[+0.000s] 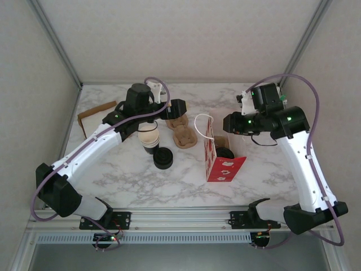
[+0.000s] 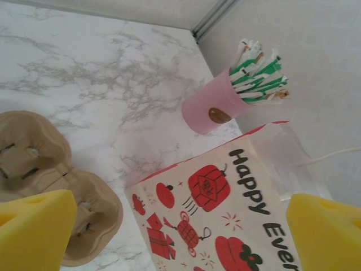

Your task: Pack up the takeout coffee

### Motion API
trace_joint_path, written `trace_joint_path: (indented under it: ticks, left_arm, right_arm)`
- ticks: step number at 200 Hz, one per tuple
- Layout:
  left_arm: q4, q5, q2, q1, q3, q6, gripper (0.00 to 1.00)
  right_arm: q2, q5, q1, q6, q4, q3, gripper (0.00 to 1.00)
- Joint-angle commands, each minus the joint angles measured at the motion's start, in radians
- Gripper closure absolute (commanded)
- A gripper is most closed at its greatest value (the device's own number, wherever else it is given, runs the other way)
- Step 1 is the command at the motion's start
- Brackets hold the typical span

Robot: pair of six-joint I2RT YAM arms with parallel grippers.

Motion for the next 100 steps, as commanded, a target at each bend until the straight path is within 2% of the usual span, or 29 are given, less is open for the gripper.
trace_joint_path:
  ticks: [1,24,65,100]
  left_arm:
    - [-0.017,-0.049,-0.037,0.023,-0.021,0.002,0.04]
    - [-0.035,-0.067,-0.062,0.052,-0.039,0.004,0.02]
    - [-0.076,-0.108,-0.112,0.115,-0.079,0.004,0.0]
    - [-0.128,-0.157,-0.17,0.206,-0.124,-0.005,0.0]
  right_arm:
    - [0.0,0.045,0.019,-0.004,-0.014,0.059,0.65]
    - [0.01,0.056,0.057,-0.008,-0.015,0.093,0.62]
    - [0.013,0.069,0.175,-0.014,0.041,0.13,0.45]
    - [0.054,0.095,0.309,-0.018,0.105,0.15,0.33]
